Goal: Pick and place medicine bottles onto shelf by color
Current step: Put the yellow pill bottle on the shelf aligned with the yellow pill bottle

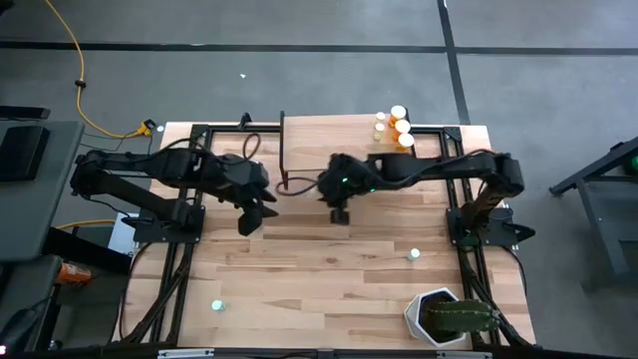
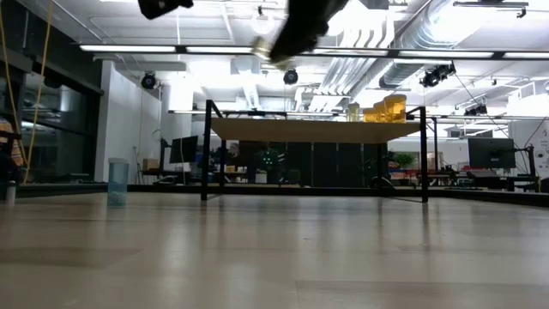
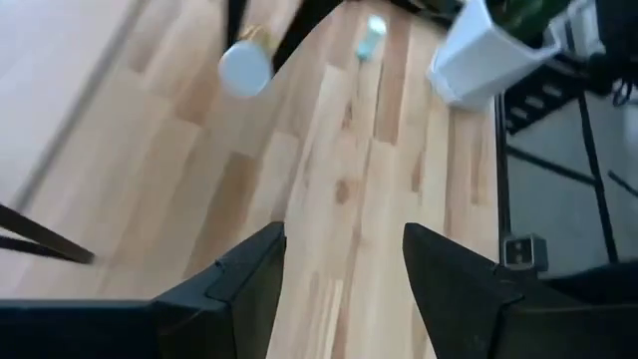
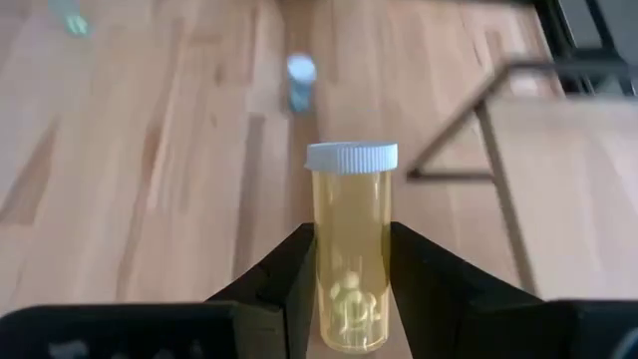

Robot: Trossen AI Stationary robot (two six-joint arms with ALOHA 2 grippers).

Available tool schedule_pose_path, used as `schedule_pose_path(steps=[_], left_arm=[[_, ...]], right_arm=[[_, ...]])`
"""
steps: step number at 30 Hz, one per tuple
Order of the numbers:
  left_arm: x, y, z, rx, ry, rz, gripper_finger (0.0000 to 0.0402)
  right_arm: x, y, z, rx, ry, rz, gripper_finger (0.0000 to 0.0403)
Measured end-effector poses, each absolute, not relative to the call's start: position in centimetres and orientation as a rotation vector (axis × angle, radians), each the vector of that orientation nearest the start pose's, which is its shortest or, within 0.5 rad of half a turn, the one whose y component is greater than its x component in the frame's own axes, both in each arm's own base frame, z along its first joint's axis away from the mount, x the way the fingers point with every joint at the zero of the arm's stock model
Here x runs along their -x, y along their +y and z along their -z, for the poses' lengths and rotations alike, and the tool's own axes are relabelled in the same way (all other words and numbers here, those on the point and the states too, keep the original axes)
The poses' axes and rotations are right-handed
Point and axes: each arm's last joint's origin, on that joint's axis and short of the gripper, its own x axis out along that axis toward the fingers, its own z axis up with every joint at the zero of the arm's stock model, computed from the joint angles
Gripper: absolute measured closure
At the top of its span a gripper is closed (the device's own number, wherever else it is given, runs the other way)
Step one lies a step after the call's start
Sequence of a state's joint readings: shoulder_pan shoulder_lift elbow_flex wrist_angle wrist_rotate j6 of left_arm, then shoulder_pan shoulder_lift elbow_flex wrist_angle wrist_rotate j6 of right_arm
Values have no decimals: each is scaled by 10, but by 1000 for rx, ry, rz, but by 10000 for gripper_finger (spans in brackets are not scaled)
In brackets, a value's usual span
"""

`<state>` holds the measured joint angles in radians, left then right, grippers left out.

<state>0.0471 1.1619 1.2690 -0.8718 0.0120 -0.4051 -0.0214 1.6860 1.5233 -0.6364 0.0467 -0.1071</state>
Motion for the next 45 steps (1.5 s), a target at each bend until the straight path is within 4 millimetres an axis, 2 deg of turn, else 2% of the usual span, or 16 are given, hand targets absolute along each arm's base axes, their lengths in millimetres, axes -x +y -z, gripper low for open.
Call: schedule_pose_path(steps=[3, 8, 11, 15, 18, 22, 27, 34, 41, 45], left_arm=[[-213, 10, -371, 384, 701, -239, 205], [-204, 10, -380, 331, 595, -381, 204], [-205, 8, -380, 328, 447, -415, 204], [-208, 4, -370, 361, 214, -345, 204], [-210, 2, -356, 397, 98, -298, 204], [-212, 2, -344, 458, 20, -277, 204], [-214, 2, -342, 478, 18, -277, 204], [-216, 10, -345, 445, -51, -370, 204], [-229, 18, -342, 434, -71, -383, 204], [-242, 17, -334, 435, -60, -364, 204]], right_arm=[[-339, -14, -321, 63, 817, 52, 291], [-274, -13, -309, -85, 760, 170, 291], [-242, -8, -304, -192, 580, 254, 291], [-221, -5, -294, -293, 254, 377, 291], [-218, -5, -280, -312, 54, 477, 291], [-222, -8, -259, -278, -53, 661, 291], [-232, -12, -241, -232, -43, 867, 291], [-246, -12, -218, -227, 17, 887, 291], [-246, -19, -209, -150, 26, 1110, 291], [-245, -27, -209, -173, 9, 1144, 291]])
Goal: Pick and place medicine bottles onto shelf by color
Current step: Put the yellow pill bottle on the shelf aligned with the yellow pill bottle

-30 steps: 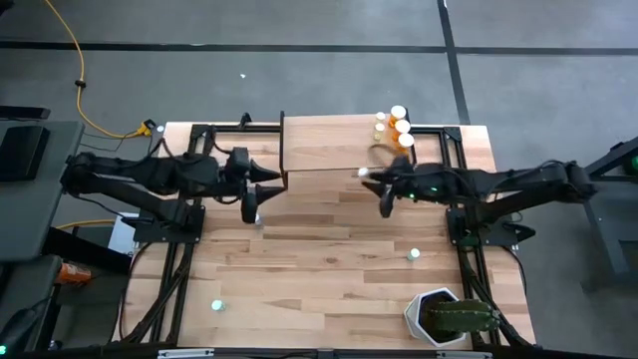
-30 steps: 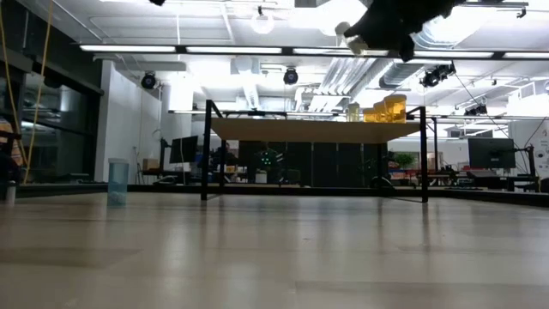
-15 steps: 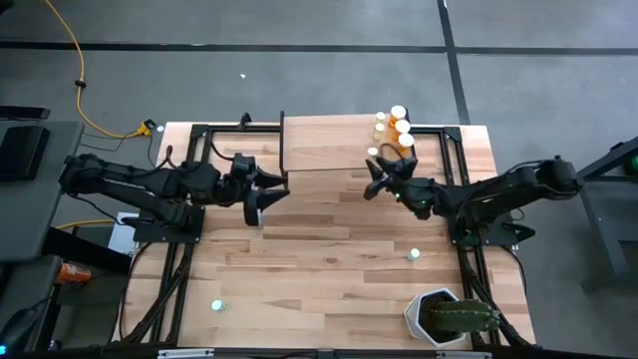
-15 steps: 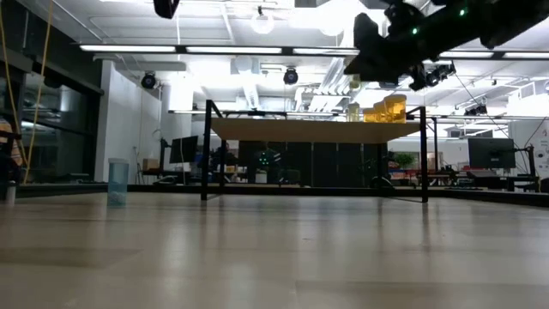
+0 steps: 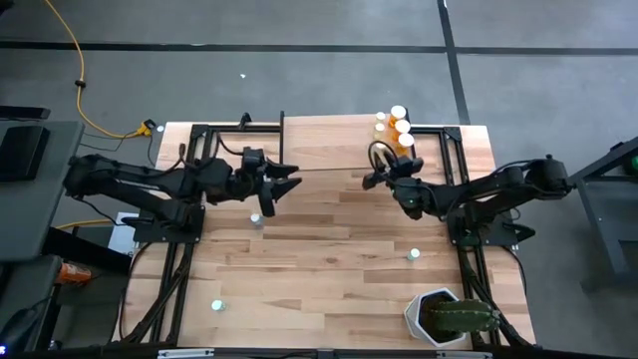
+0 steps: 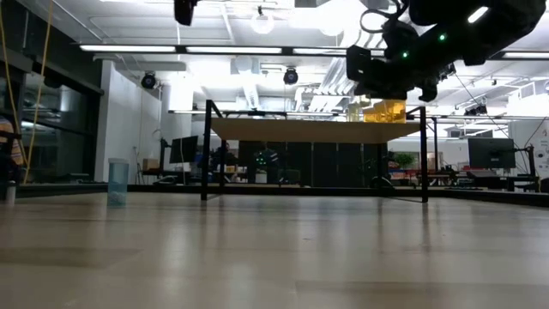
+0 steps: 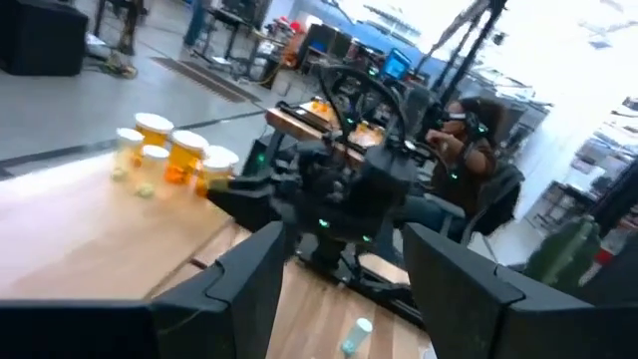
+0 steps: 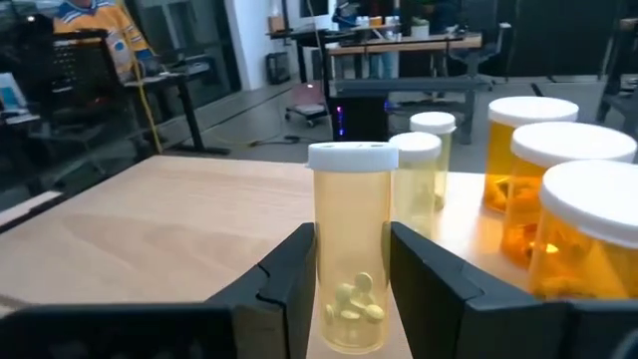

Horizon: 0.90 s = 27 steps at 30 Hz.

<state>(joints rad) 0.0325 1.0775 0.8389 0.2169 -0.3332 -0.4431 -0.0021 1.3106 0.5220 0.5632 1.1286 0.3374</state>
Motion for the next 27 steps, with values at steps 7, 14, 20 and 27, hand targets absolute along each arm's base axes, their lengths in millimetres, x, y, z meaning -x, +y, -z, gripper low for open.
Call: schedule_pose_path(steps=[7, 14, 20, 27], left_arm=[[-259, 16, -320, 472, -2, -320, 204], [-263, 15, -315, 484, 24, -286, 204], [-263, 15, -315, 483, 24, -286, 204], [-263, 15, -315, 482, 24, -286, 204]], right_arm=[[-244, -43, -208, -180, 22, 1166, 291], [-242, -58, -207, -194, 34, 1166, 291], [-243, -59, -207, -200, 46, 1128, 291], [-245, -49, -208, -196, 54, 1078, 291]])
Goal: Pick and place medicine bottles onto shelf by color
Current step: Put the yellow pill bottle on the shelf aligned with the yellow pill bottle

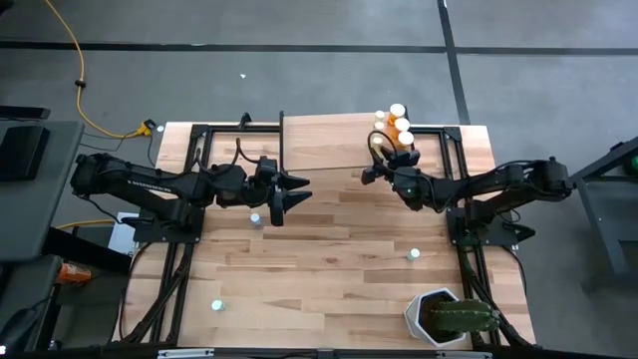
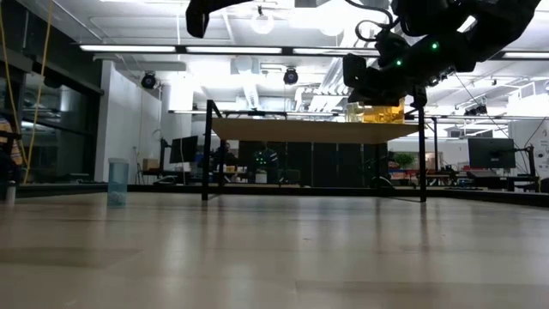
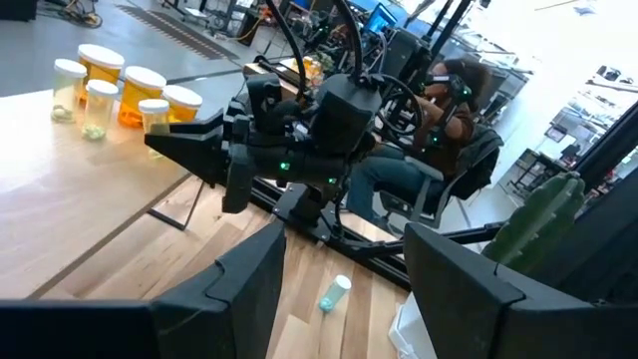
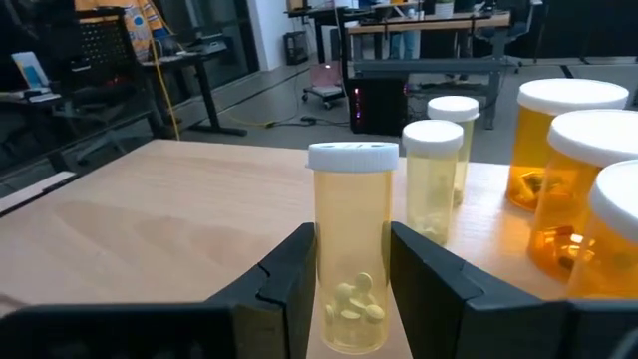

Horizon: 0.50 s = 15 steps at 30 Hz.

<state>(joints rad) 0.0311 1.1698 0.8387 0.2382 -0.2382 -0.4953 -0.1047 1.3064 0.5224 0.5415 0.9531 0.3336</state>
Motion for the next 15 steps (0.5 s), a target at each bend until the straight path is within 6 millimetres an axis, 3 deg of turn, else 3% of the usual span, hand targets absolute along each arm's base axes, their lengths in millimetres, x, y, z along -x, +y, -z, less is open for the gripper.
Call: schedule_pose_path(steps=[9, 15], left_arm=[[-263, 15, -315, 482, 24, -286, 204], [-263, 19, -316, 479, 7, -337, 204]], right_arm=[[-246, -32, -211, -185, 50, 1042, 291], [-259, -10, -244, -117, 64, 857, 291]])
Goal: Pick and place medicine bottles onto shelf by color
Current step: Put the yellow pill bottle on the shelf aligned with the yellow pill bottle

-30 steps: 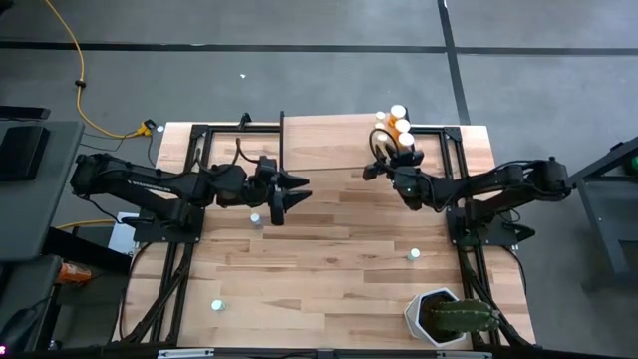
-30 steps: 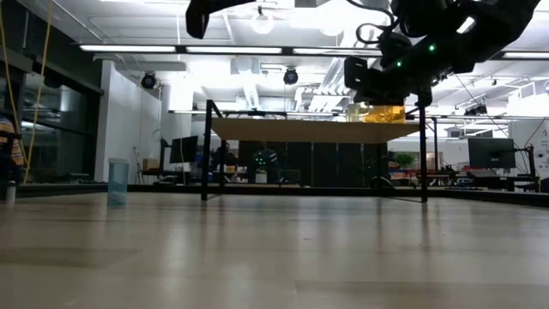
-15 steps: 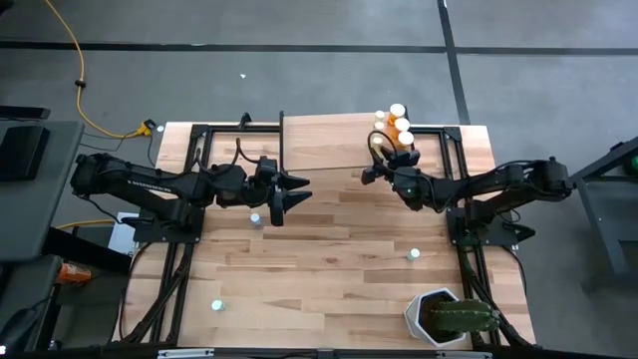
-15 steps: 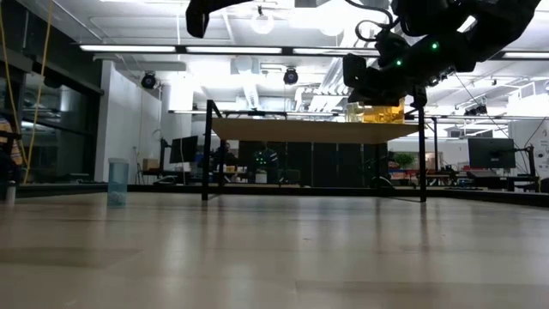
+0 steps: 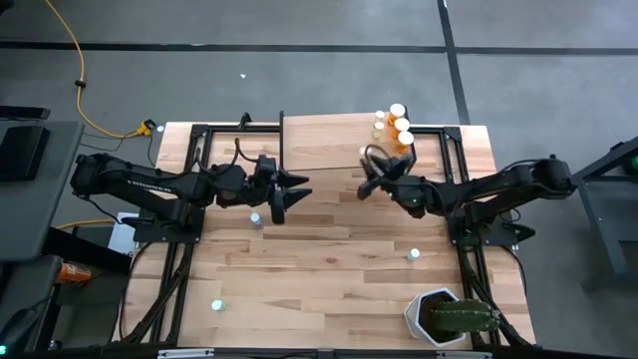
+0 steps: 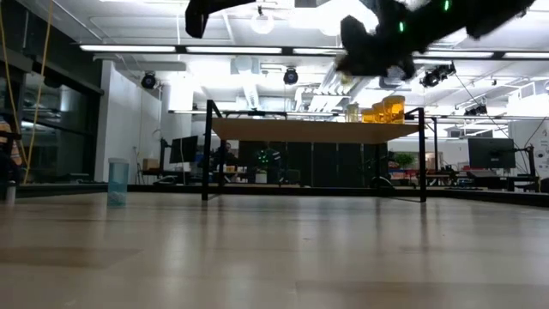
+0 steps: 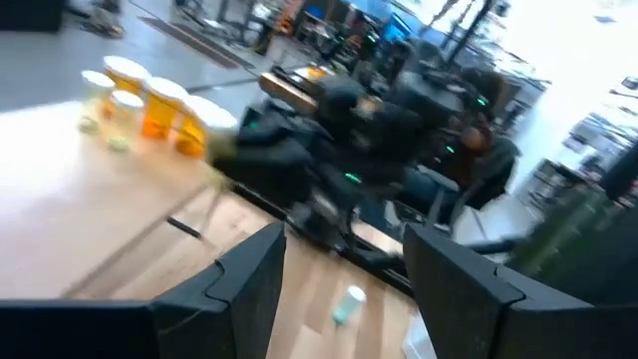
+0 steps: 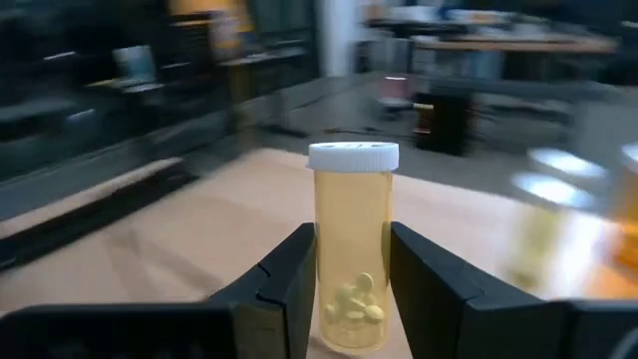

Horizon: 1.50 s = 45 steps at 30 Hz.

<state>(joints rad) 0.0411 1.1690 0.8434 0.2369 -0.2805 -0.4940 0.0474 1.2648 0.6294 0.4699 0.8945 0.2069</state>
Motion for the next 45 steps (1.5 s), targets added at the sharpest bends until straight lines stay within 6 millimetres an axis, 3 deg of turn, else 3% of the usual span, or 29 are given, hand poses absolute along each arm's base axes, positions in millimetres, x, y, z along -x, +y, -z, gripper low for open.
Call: schedule_pose_path(steps=[3, 8, 12, 17, 25, 45], left_arm=[[-266, 28, -327, 433, -14, -380, 208], [-284, 51, -339, 344, 57, -459, 242], [-301, 69, -338, 321, 131, -498, 298], [-315, 84, -323, 340, 199, -498, 389], [-324, 90, -320, 404, 156, -390, 399], [-327, 83, -327, 500, 84, -310, 401]], right_arm=[[-268, 1, -261, -21, 138, 725, 291], [-273, 4, -278, 35, 218, 716, 291], [-275, 5, -285, 19, 203, 663, 291], [-277, 6, -290, -7, 156, 636, 291], [-281, 9, -296, -45, 107, 464, 291], [-281, 9, -298, -59, 85, 468, 291]])
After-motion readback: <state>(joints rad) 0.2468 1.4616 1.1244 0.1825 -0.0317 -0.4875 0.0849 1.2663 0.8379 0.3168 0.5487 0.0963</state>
